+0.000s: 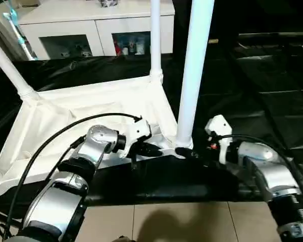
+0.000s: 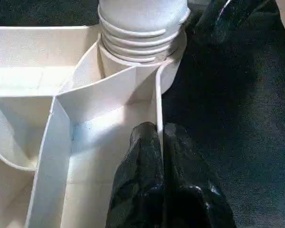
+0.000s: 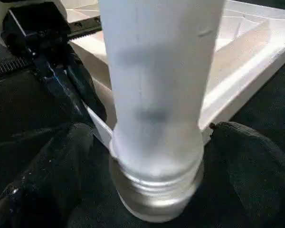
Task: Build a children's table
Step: Rotate leg to tighten
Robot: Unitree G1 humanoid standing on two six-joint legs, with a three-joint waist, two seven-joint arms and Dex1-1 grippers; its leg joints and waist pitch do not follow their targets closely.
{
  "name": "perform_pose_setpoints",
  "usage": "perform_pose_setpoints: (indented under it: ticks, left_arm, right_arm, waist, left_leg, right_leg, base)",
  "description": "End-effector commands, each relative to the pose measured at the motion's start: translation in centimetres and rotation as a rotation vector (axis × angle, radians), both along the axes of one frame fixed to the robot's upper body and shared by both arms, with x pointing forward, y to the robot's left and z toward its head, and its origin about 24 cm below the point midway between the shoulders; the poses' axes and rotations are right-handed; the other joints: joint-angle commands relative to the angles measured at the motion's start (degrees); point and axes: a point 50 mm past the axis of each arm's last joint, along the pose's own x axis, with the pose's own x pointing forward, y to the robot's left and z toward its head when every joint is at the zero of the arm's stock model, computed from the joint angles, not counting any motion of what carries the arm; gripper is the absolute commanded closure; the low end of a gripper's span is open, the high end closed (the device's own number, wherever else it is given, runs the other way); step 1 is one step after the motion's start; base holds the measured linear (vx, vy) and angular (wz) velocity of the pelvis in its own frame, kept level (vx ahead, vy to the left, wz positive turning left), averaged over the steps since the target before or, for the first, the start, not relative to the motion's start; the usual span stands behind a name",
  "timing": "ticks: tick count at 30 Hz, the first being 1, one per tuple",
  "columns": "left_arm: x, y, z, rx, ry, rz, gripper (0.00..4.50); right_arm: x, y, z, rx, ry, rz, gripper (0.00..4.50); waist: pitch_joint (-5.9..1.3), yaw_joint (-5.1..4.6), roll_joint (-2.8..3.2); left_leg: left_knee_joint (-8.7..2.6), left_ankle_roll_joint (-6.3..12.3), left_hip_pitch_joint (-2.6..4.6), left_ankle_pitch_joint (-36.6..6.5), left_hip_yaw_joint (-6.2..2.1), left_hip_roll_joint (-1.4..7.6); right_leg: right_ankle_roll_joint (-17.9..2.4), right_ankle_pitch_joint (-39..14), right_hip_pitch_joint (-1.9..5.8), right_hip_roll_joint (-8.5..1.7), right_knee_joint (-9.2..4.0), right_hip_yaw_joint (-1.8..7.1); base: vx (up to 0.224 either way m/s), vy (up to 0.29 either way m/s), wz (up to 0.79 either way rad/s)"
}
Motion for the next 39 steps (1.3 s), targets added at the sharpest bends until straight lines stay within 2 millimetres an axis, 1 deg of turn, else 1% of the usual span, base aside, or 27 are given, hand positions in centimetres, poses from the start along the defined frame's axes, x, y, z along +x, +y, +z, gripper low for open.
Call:
perform_pose_setpoints:
  ticks: [1, 4, 6, 9, 11, 14, 16, 17, 20, 24, 28, 31, 33, 34, 35, 36, 37, 38, 39]
  left_arm:
    - [-0.3, 0.1, 0.0, -0.023, 0.011, -0.018, 4.50]
    - [-0.2, 0.0, 0.1, -0.021, 0.010, -0.018, 4.50]
    - [-0.2, 0.0, 0.1, -0.020, 0.009, -0.017, 4.50]
    - [-0.3, 0.0, 0.1, -0.019, 0.010, -0.017, 4.50]
    - [-0.3, 0.0, 0.1, -0.018, 0.013, -0.018, 4.50]
    - [-0.3, 0.0, 0.0, -0.015, 0.017, -0.020, 4.50]
    - [-0.3, 0.0, 0.0, -0.014, 0.018, -0.020, 4.50]
    - [-0.3, 0.0, 0.0, -0.013, 0.020, -0.021, 4.50]
    - [-0.4, 0.1, 0.0, -0.011, 0.022, -0.021, 4.50]
    - [-0.4, 0.1, -0.1, -0.010, 0.025, -0.021, 4.50]
    - [-0.4, 0.0, -0.1, -0.009, 0.027, -0.017, 4.50]
    - [-0.2, -0.3, -0.1, -0.006, 0.016, 0.006, 4.50]
    - [0.0, -0.4, -0.1, -0.006, 0.009, 0.027, 4.50]
    - [0.3, -0.8, -0.1, -0.006, -0.005, 0.067, 4.50]
    - [0.7, -1.3, 0.0, -0.008, -0.023, 0.119, 4.50]
    - [1.0, -1.6, 0.0, -0.005, -0.034, 0.155, 4.50]
    - [1.1, -1.7, 0.0, -0.003, -0.040, 0.176, 4.50]
    - [1.3, -1.9, 0.1, 0.001, -0.048, 0.205, 4.50]
    - [1.6, -2.1, 0.1, 0.006, -0.054, 0.232, 4.50]
  right_arm:
    - [0.3, 0.2, 0.3, 0.014, 0.001, 0.002, 0.44]
    - [0.3, 0.3, 0.2, 0.009, 0.008, 0.008, 0.54]
    - [0.2, 0.3, 0.1, 0.007, 0.009, 0.009, 0.82]
    - [0.2, 0.3, 0.1, 0.008, 0.010, 0.006, 0.93]
    - [0.2, 0.3, 0.0, 0.009, 0.010, 0.004, 1.23]
    - [0.2, 0.3, 0.1, 0.013, 0.009, 0.001, 1.32]
    - [0.2, 0.3, 0.0, 0.015, 0.009, 0.000, 1.64]
    - [0.2, 0.4, 0.0, 0.017, 0.008, 0.000, 1.64]
    - [0.1, 0.6, -0.1, 0.018, 0.011, 0.005, 1.82]
    - [0.0, 0.7, -0.3, 0.019, 0.015, 0.008, 1.86]
    - [0.1, 0.9, -0.5, 0.016, 0.009, -0.003, 1.88]
    - [0.4, 0.9, -0.7, 0.004, 0.000, -0.054, 1.88]
    - [0.6, 0.9, -0.8, -0.001, -0.003, -0.082, 1.88]
    - [0.8, 0.9, -1.1, -0.003, -0.005, -0.118, 1.89]
    - [0.9, 1.1, -1.4, -0.008, -0.004, -0.156, 1.89]
    - [1.0, 1.2, -1.5, -0.015, -0.010, -0.178, 1.89]
    - [1.1, 1.3, -1.6, -0.020, -0.014, -0.190, 1.89]
    - [1.1, 1.4, -1.8, -0.019, -0.006, -0.208, 1.89]
    - [1.2, 1.7, -2.0, -0.024, -0.004, -0.226, 1.89]
  waist:
    - [-4.11, 0.03, -1.10]
    - [-4.09, 0.05, -1.14]
    - [-4.08, 0.06, -1.18]
    - [-4.12, 0.06, -1.13]
    - [-4.12, 0.03, -1.09]
    - [-4.18, 0.06, -1.09]
    - [-4.16, 0.05, -1.12]
    - [-4.16, 0.06, -1.14]
    - [-4.17, 0.03, -1.11]
    - [-4.18, 0.03, -1.11]
    - [-4.14, -0.06, -1.06]
    - [-4.11, -0.26, -1.01]
    - [-4.01, -0.46, -1.00]
    - [-4.03, -0.61, -1.12]
    - [-3.99, -0.71, -1.05]
    - [-3.98, -0.87, -1.01]
    - [-3.94, -1.03, -1.13]
    - [-3.91, -1.08, -1.16]
    - [-3.83, -1.10, -1.13]
  left_leg:
    - [-3.95, 5.51, 0.64, -10.4, -0.91, 2.94]
    - [-3.93, 5.37, 0.67, -10.5, -0.87, 2.90]
    - [-3.93, 5.34, 0.62, -10.4, -0.89, 2.92]
    - [-3.93, 5.47, 0.62, -10.1, -0.92, 2.96]
    - [-3.91, 5.49, 0.66, -10.1, -0.90, 2.95]
    - [-3.84, 5.61, 0.62, -9.6, -0.89, 2.89]
    - [-3.81, 5.71, 0.60, -9.6, -0.86, 2.87]
    - [-3.80, 5.66, 0.61, -9.8, -0.86, 2.85]
    - [-3.85, 5.61, 0.62, -9.8, -0.90, 2.90]
    - [-3.83, 5.56, 0.61, -9.7, -0.90, 2.89]
    - [-3.87, 5.36, 0.63, -10.1, -0.89, 2.85]
    - [-3.92, 5.01, 0.68, -10.6, -0.90, 2.85]
    - [-4.03, 4.56, 0.68, -11.5, -0.92, 2.76]
    - [-4.00, 4.47, 0.68, -11.6, -0.89, 2.75]
    - [-4.06, 4.25, 0.71, -11.8, -0.93, 2.72]
    - [-4.10, 3.91, 0.87, -12.1, -0.96, 2.71]
    - [-4.07, 3.49, 0.99, -12.5, -0.91, 2.61]
    - [-4.12, 3.37, 0.91, -12.6, -1.00, 2.54]
    - [-4.12, 3.50, 0.95, -12.7, -0.92, 2.47]
  right_leg:
    - [-13.7, -12.2, 3.03, -3.54, -3.95, 2.10]
    - [-13.6, -12.6, 3.04, -3.57, -4.02, 2.13]
    - [-13.6, -12.7, 3.08, -3.60, -3.99, 2.14]
    - [-13.6, -12.2, 3.07, -3.55, -3.93, 2.13]
    - [-13.7, -11.9, 3.05, -3.55, -3.92, 2.12]
    - [-13.7, -11.3, 3.12, -3.54, -3.85, 2.12]
    - [-13.8, -11.2, 3.10, -3.51, -3.87, 2.11]
    - [-13.7, -11.6, 3.14, -3.56, -3.88, 2.10]
    - [-13.7, -11.6, 3.11, -3.51, -3.84, 2.09]
    - [-13.8, -11.3, 3.14, -3.53, -3.81, 2.11]
    - [-13.6, -12.2, 3.11, -3.55, -3.94, 2.08]
    - [-13.6, -12.5, 3.04, -3.50, -3.99, 2.10]
    - [-13.4, -13.9, 3.09, -3.52, -4.16, 2.07]
    - [-13.3, -14.0, 3.07, -3.49, -4.18, 2.08]
    - [-13.2, -14.6, 3.02, -3.50, -4.28, 2.10]
    - [-13.0, -15.1, 2.90, -3.46, -4.39, 2.10]
    - [-12.7, -15.7, 2.81, -3.38, -4.48, 2.12]
    - [-12.7, -16.0, 2.96, -3.45, -4.49, 2.10]
    - [-12.4, -16.9, 2.83, -3.46, -4.71, 2.16]
  base:
    - [0.000, 0.000, 0.00]
    - [0.000, 0.000, 0.00]
    - [0.000, 0.000, 0.00]
    - [0.000, 0.000, 0.00]
    - [0.000, 0.000, 0.00]
    - [0.000, 0.000, 0.00]
    - [0.000, 0.000, 0.00]
    - [0.000, 0.000, 0.00]
    - [0.000, 0.000, 0.00]
    - [0.000, 0.000, 0.00]
    - [0.000, 0.000, 0.00]
    - [0.000, 0.000, 0.00]
    - [0.000, 0.000, 0.00]
    - [0.000, 0.000, 0.00]
    - [0.000, 0.000, 0.00]
    - [0.000, 0.000, 0.00]
    - [0.000, 0.000, 0.00]
    - [0.000, 0.000, 0.00]
    - [0.000, 0.000, 0.00]
